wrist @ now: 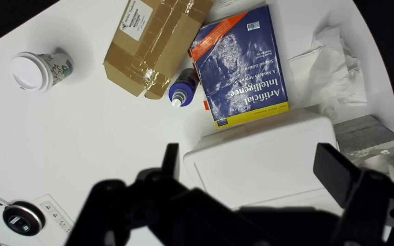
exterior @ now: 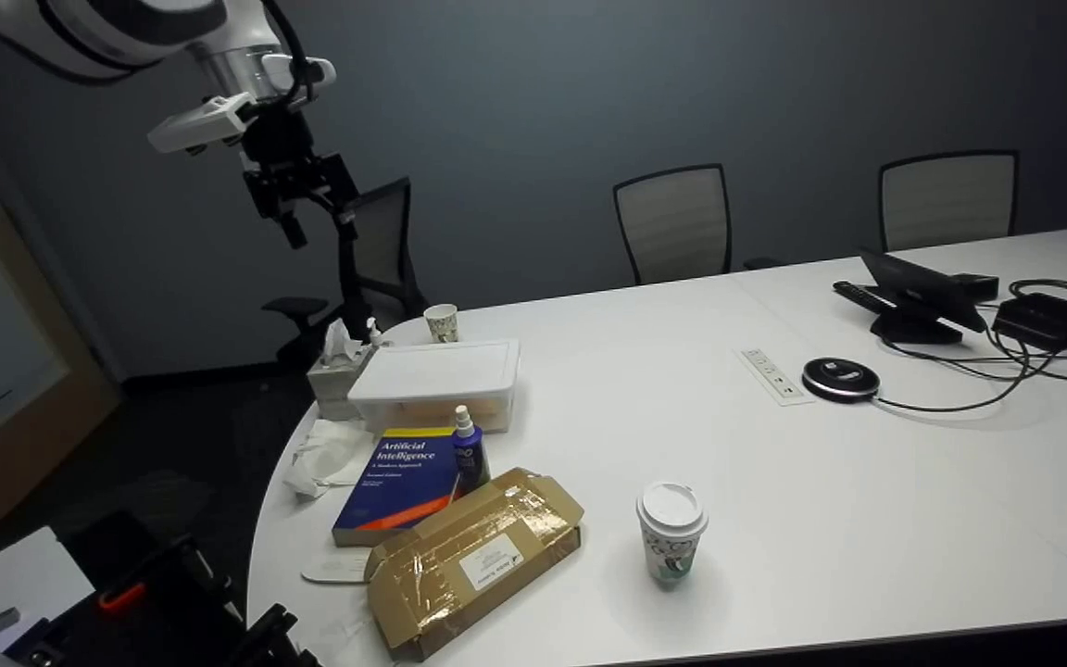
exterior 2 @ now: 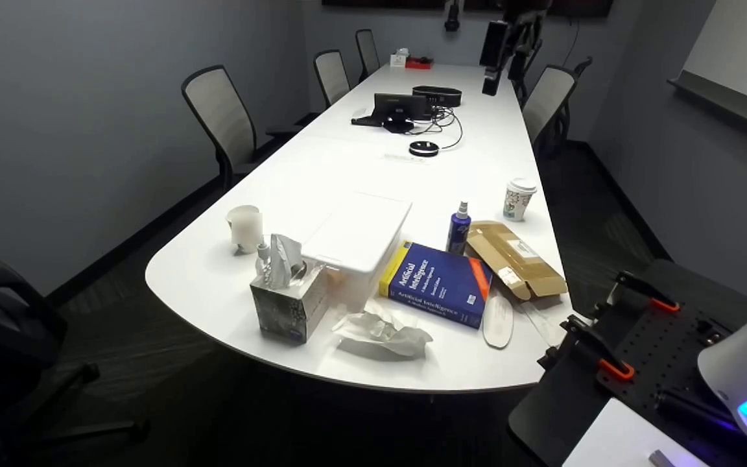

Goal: Slide the lid off of the plastic box

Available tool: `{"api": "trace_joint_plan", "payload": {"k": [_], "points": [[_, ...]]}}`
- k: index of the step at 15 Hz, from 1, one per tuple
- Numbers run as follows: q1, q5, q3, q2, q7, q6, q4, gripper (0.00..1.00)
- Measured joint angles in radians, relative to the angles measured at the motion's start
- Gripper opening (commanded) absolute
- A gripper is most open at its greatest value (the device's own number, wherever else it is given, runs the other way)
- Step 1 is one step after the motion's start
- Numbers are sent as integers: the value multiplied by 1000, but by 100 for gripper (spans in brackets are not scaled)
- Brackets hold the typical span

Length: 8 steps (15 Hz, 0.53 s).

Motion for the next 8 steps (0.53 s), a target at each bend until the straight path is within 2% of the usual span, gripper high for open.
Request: {"api": "trace_joint_plan", "payload": {"k": [3,8], "points": [[24,-57,52,110,48,0,67,100],[107,-196,130,351,223,-1,224,100]]}}
